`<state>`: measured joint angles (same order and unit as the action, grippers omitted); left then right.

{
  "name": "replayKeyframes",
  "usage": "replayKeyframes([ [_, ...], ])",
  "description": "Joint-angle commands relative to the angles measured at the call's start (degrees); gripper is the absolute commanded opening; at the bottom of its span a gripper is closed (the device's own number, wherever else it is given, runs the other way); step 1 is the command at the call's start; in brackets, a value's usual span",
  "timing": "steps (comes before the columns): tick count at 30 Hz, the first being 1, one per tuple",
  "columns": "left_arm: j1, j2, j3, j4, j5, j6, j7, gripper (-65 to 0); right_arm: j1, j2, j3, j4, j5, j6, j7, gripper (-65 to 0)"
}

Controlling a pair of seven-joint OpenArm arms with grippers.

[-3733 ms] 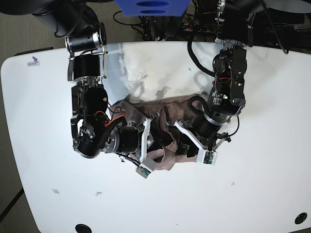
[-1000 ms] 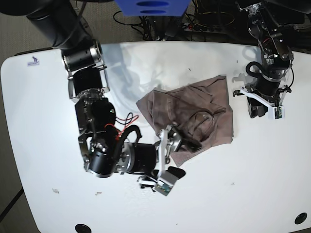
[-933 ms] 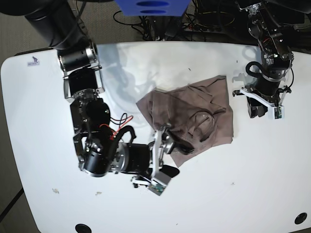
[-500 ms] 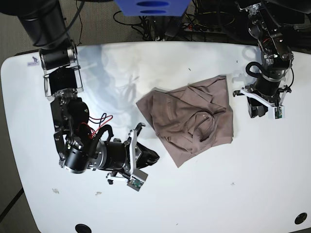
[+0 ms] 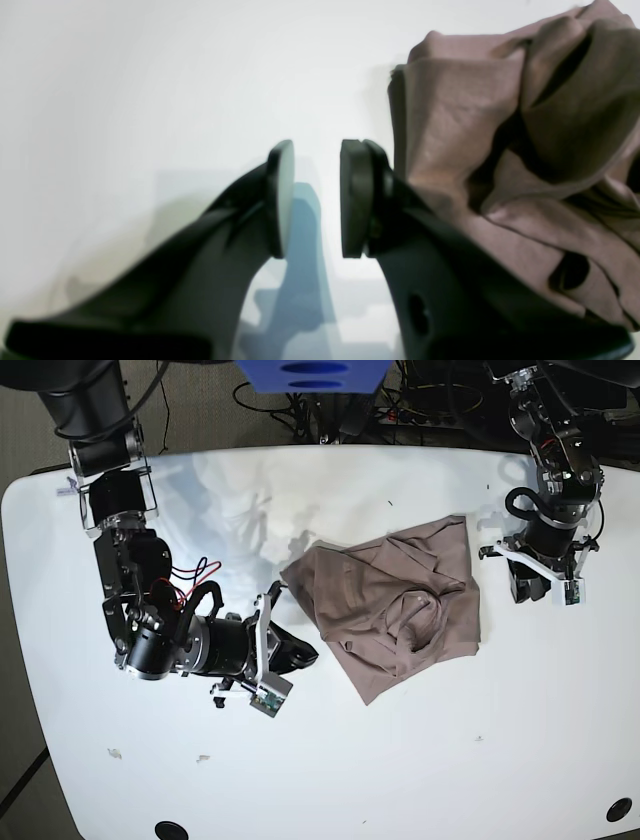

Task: Fold the T-shirt properly
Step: 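Move the right gripper to the shirt's loose edge beside the bundle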

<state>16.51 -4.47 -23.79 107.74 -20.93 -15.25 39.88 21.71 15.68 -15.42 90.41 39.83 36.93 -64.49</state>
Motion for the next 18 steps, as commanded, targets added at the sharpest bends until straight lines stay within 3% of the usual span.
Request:
replayKeyframes([
  [1, -0.29, -0.41, -0.16, 0.87, -0.48, -0.18, -1.33, -49.2, 0.83, 0.19, 0.43, 0.97, -2.16, 0.13, 1.15, -65.0],
  [10, -0.12, -0.41, 0.98, 0.87, -0.48, -0.18, -1.33, -49.2, 0.83, -0.08, 0.43, 0.8, -13.59, 0.22, 1.15, -65.0],
  [18, 0.59, -0.41, 1.59, 0.87, -0.48, -0.18, -1.33, -49.3, 0.83, -1.04, 0.43, 0.97, -14.65, 0.22, 1.06, -65.0],
])
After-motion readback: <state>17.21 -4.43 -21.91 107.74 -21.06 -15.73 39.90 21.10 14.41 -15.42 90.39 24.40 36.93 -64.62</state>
